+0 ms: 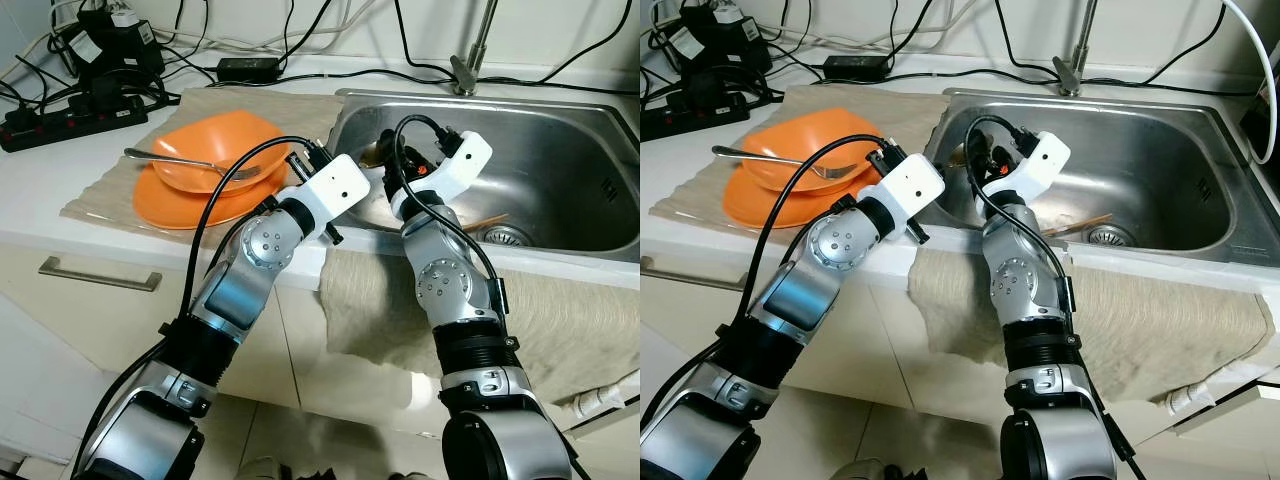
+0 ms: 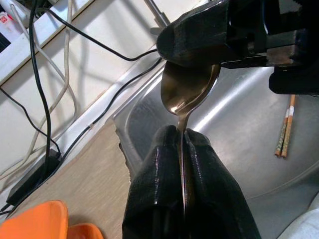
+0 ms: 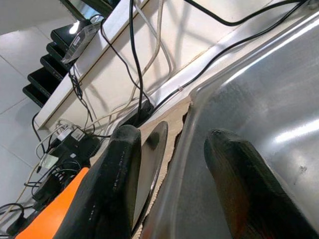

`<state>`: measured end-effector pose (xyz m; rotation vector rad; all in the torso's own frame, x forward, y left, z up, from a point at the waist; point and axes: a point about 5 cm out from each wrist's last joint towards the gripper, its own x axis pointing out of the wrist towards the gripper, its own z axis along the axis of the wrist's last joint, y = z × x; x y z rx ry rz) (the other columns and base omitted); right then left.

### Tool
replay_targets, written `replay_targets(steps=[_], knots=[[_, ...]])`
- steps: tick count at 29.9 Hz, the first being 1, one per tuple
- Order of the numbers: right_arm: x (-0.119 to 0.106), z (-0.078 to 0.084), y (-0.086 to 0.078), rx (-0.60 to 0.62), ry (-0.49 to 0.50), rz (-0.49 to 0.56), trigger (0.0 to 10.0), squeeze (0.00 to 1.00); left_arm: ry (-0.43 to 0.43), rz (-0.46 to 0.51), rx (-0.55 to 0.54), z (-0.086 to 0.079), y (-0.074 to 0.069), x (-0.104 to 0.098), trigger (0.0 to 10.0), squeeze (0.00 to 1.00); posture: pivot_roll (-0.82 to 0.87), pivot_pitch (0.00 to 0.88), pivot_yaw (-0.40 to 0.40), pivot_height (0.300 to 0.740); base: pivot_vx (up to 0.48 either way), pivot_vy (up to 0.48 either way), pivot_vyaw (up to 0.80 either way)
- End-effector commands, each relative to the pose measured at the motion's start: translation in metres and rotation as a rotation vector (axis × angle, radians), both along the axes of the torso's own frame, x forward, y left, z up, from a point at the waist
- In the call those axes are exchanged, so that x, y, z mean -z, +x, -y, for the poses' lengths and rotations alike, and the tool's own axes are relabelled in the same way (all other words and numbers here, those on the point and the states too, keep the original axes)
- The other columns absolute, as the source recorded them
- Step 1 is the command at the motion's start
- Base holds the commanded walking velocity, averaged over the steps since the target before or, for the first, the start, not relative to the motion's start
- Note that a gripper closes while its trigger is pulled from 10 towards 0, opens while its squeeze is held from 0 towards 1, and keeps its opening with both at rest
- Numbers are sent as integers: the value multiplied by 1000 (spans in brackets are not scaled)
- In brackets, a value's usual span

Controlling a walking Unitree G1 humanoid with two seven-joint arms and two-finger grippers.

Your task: Kitchen organization

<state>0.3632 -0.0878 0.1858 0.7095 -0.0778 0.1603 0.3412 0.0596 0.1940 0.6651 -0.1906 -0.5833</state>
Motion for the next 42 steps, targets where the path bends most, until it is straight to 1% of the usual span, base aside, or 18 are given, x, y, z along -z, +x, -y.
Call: replay_targets(steps=[1, 12, 13, 15, 23, 24, 25, 26, 28, 29, 30, 31, 32, 33, 38, 39, 41, 42], knots=[[1, -18, -1, -30, 35, -23, 0, 0, -32, 27, -4, -2, 1, -9, 0, 0, 66, 17, 63, 740, 0, 0, 0], [3, -18, -2, -31, 22, -28, 0, 0, -54, 3, -25, -4, 3, -9, 118, 0, 64, 15, 60, 740, 0, 0, 0], [3, -18, -2, -31, 21, -29, 0, 0, -56, 1, -29, -4, 4, -9, 1176, 0, 64, 14, 59, 740, 0, 0, 0], [4, -19, -2, -32, 19, -29, 0, 0, -57, -3, -37, -5, 4, -9, 10000, 0, 64, 12, 60, 740, 0, 0, 0], [7, -21, -1, -38, -21, -55, 0, 0, -48, 7, -48, -7, 5, -10, 10000, 0, 64, 4, 60, 740, 0, 0, 0], [7, -21, -1, -43, -16, -56, 10000, 0, -47, 7, -48, -6, 5, -10, 10000, 0, 65, 3, 59, 740, 0, 0, 0], [7, -21, -1, -43, -16, -56, 10000, 0, -47, 7, -48, -6, 5, -10, 10000, 0, 65, 3, 59, 740, 0, 0, 0], [7, -21, -1, -44, -9, -51, 0, 0, -46, 8, -48, -6, 5, -10, 10000, 0, 65, 2, 59, 740, 0, 0, 0], [7, -21, -1, -44, -10, -50, 0, 0, -45, 9, -48, -6, 5, -10, 10000, 0, 65, 2, 59, 740, 0, 0, 0], [7, -21, -1, -42, -13, -50, 7333, 0, -45, 9, -48, -7, 5, -10, 10000, 0, 65, 2, 59, 740, 0, 0, 0], [7, -21, -1, -40, -15, -50, 7333, 0, -45, 9, -48, -7, 5, -10, 10000, 0, 65, 2, 59, 740, 0, 0, 0], [7, -21, -1, -39, -17, -52, 4157, 0, -44, 10, -49, -7, 6, -10, 10000, 0, 65, 1, 59, 740, 0, 0, 0], [8, -21, -1, -38, -18, -55, 4275, 0, -45, 9, -51, -7, 6, -10, 10000, 0, 66, 1, 59, 740, 0, 0, 0], [8, -21, 0, -37, -26, -60, 10000, 0, -45, 10, -53, -7, 6, -10, 10000, 0, 66, 1, 59, 740, 0, 0, 0], [9, -21, 0, -38, -28, -65, 10000, 0, -47, 9, -58, -7, 6, -10, 10000, 0, 65, 1, 60, 740, 0, 0, 0], [9, -21, 0, -38, -29, -65, 10000, 0, -50, 6, -60, -7, 7, -10, 10000, 43, 65, 1, 60, 740, 0, 0, 0], [9, -21, 0, -38, -28, -66, 10000, 0, -55, 1, -63, -8, 7, -10, 10000, 902, 65, 2, 60, 740, 0, 0, 0], [9, -21, 0, -38, -28, -67, 10000, 0, -57, -1, -65, -8, 7, -10, 10000, 949, 65, 3, 61, 740, 0, 0, 0]])
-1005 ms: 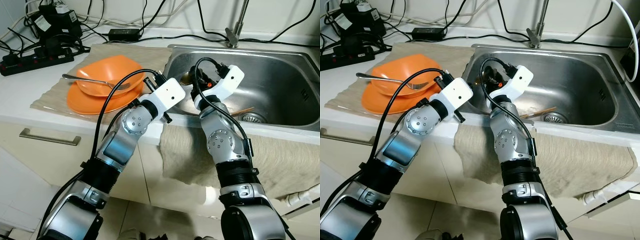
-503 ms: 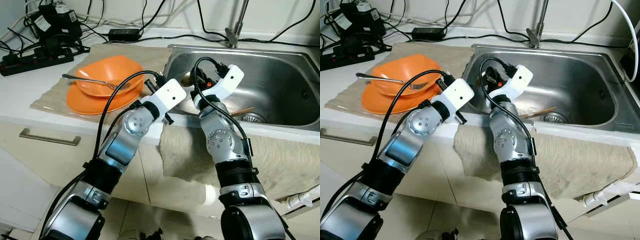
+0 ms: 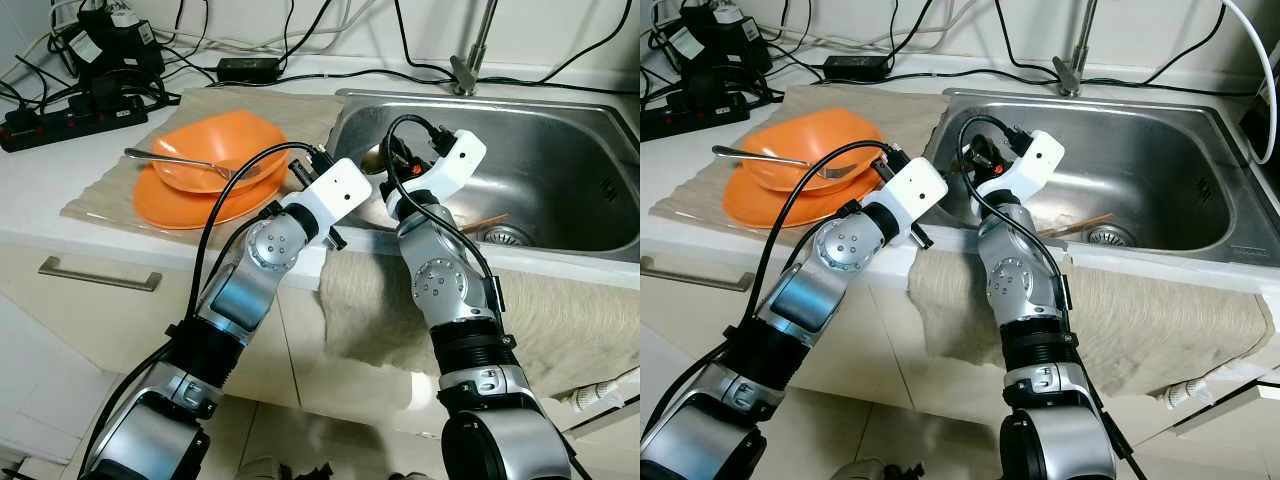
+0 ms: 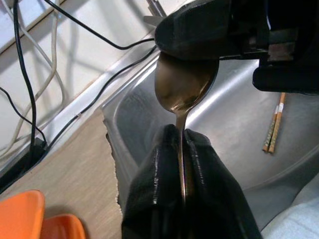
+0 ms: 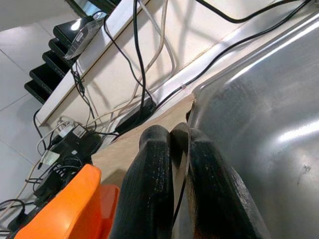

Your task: Kitchen organization

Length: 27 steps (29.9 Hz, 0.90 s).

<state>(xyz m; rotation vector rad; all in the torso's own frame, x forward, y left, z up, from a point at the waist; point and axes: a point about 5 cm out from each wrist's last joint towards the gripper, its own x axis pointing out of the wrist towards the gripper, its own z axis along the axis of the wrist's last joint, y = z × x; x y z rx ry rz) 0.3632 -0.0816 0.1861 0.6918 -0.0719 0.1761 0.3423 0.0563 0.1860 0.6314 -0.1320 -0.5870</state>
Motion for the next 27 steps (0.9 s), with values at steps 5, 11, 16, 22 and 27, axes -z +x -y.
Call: replay_targets(steps=[5, 11, 16, 22, 27], knots=[[10, -16, -1, -23, -12, -71, 10000, 0, -45, 51, -58, -12, 7, -16, 10000, 1000, 65, 5, 60, 740, 0, 0, 0], [11, -16, -1, -21, -15, -73, 10000, 0, -52, 35, -66, -12, 7, -15, 10000, 1000, 66, 8, 61, 740, 0, 0, 0], [12, -16, -1, -19, -15, -75, 10000, 0, -58, 27, -68, -13, 8, -15, 10000, 1000, 67, 10, 62, 740, 0, 0, 0], [13, -14, -1, -11, -16, -74, 10000, 0, -71, 22, -69, -13, 8, -18, 10000, 1000, 68, 11, 64, 740, 0, 0, 0], [12, -11, 0, 6, -25, -60, 10000, 0, -110, -14, -65, -14, 7, -18, 10000, 0, 68, 12, 66, 740, 0, 0, 0]])
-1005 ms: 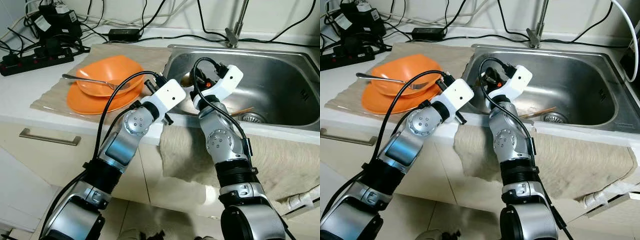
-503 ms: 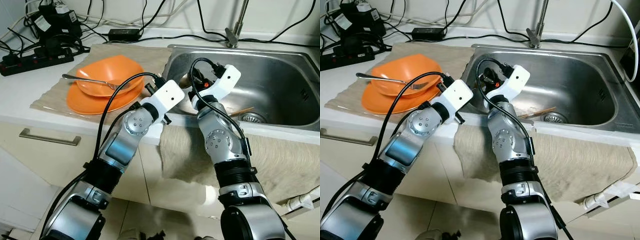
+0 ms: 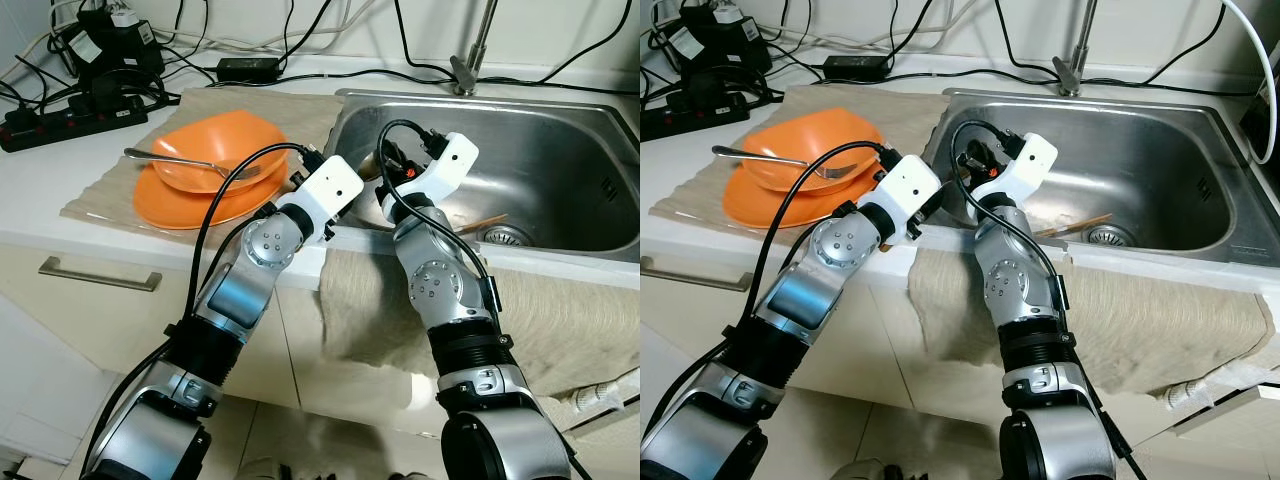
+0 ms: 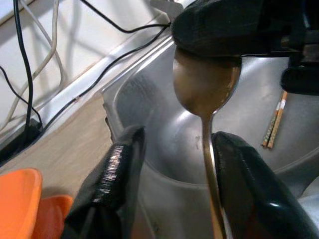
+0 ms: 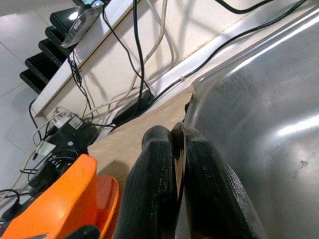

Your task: Kitchen organization

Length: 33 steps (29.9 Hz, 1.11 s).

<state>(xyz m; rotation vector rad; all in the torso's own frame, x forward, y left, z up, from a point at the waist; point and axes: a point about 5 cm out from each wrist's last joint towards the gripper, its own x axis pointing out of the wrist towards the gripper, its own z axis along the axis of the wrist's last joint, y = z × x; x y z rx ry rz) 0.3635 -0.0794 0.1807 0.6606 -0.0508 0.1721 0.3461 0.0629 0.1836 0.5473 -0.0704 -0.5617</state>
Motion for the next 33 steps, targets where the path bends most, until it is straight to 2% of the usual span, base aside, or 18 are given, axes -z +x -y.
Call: replay_targets(steps=[1, 6, 8, 10, 16, 22, 24, 29, 33], knots=[[5, -8, 0, 12, 2, -36, 10000, 0, -68, 36, -27, -8, 3, -20, 10000, 0, 68, 12, 66, 740, 0, 0, 0], [4, -2, 3, 33, -15, -24, 10000, 0, -270, -115, -83, -15, 4, -17, 10000, 0, 66, 13, 69, 740, 0, 0, 0], [4, 0, 4, 40, -19, -25, 10000, 0, -323, -135, -152, -26, 6, -13, 10000, 0, 66, 14, 68, 740, 0, 0, 0], [5, 1, 4, 44, -24, -25, 10000, 0, -417, -171, -248, -39, 8, -8, 10000, 0, 66, 15, 67, 740, 0, 0, 0], [5, 3, 4, 49, -42, -16, 10000, 0, -552, -163, -369, -54, 7, -9, 10000, 0, 66, 14, 64, 740, 0, 0, 0], [5, 4, 5, 53, -51, -14, 10000, 0, -591, -116, -420, -60, 1, -11, 10000, 0, 67, 11, 61, 740, 0, 0, 0], [5, 4, 5, 53, -53, -14, 10000, 0, -579, -98, -426, -61, 0, -13, 10000, 0, 68, 9, 60, 740, 0, 0, 0], [6, 6, 6, 63, -76, -4, 10000, 0, -565, -90, -418, -65, -14, -5, 10000, 0, 69, 2, 62, 740, 0, 0, 0], [7, 10, 7, 71, -91, 0, 10000, 0, -550, -40, -405, -71, -22, -10, 10000, 0, 71, 0, 63, 740, 0, 0, 0]])
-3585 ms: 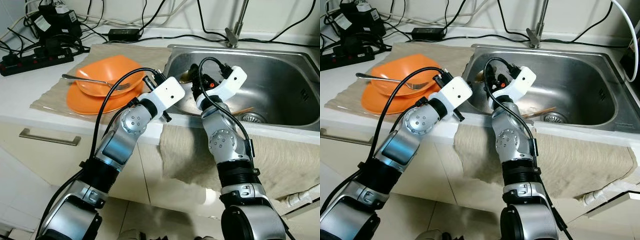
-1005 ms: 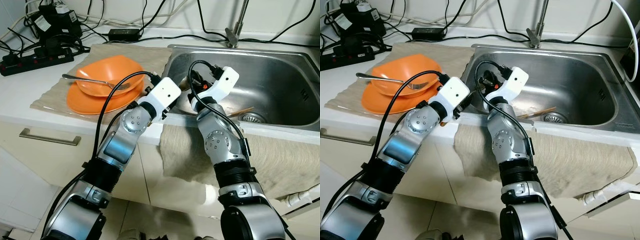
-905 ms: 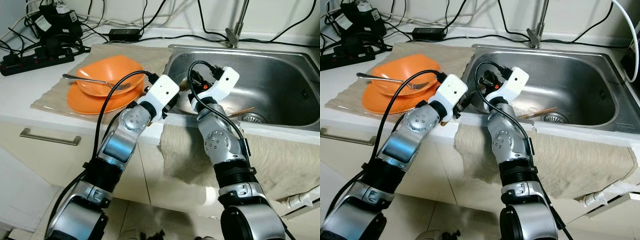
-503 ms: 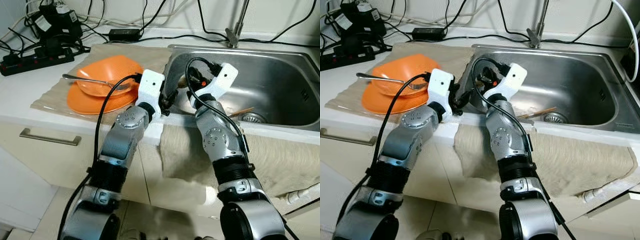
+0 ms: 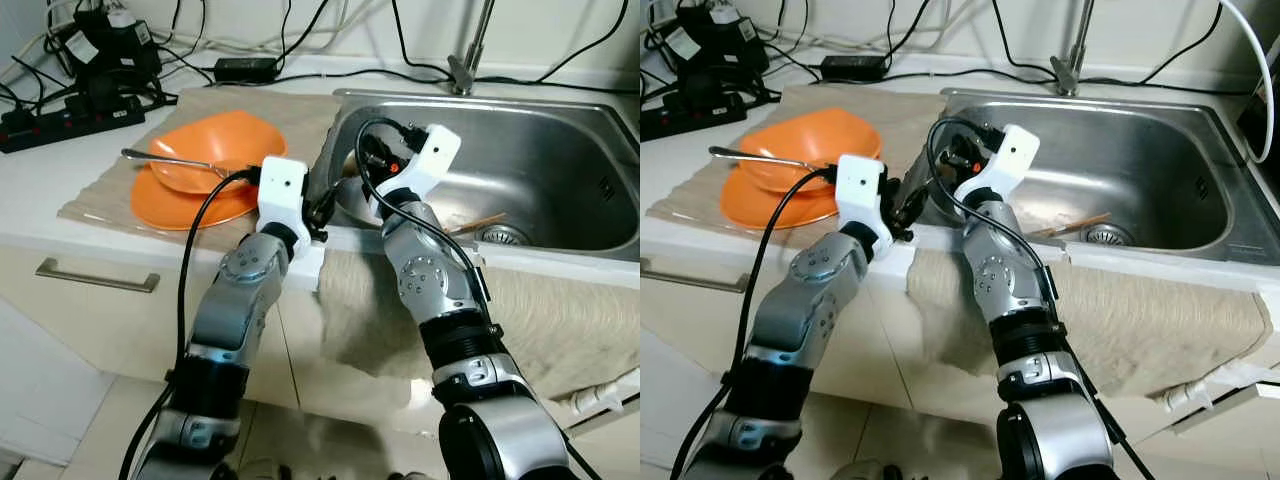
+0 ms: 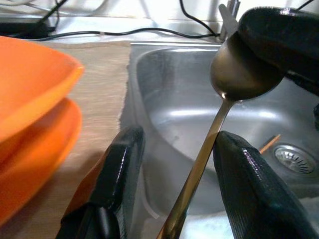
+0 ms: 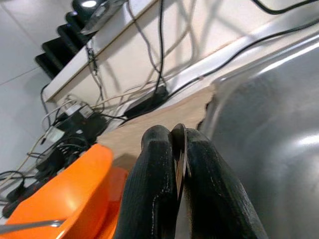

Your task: Kitchen organization

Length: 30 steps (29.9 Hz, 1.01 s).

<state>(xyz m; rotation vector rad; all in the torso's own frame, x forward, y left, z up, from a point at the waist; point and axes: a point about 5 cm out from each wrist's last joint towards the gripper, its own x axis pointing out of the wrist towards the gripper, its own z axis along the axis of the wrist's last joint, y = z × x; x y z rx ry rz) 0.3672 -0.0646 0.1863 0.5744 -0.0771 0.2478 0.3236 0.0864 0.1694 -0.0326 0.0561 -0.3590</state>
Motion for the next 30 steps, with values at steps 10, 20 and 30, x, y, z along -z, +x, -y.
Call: replay_targets(steps=[10, 20, 30], knots=[[14, 34, 8, 149, -48, -36, 10000, 0, -12, 130, -179, -52, -16, -30, 10000, 0, 83, 0, 57, 740, 0, 0, 0], [16, 60, 20, 215, -112, -45, 10000, 0, -11, 147, -19, -39, -26, -48, 10000, 0, 91, 0, 55, 740, 0, 0, 0], [8, 69, 26, 246, -97, -19, 10000, 0, -15, 125, 14, -36, -25, -49, 10000, 0, 87, 0, 57, 740, 0, 0, 0]])
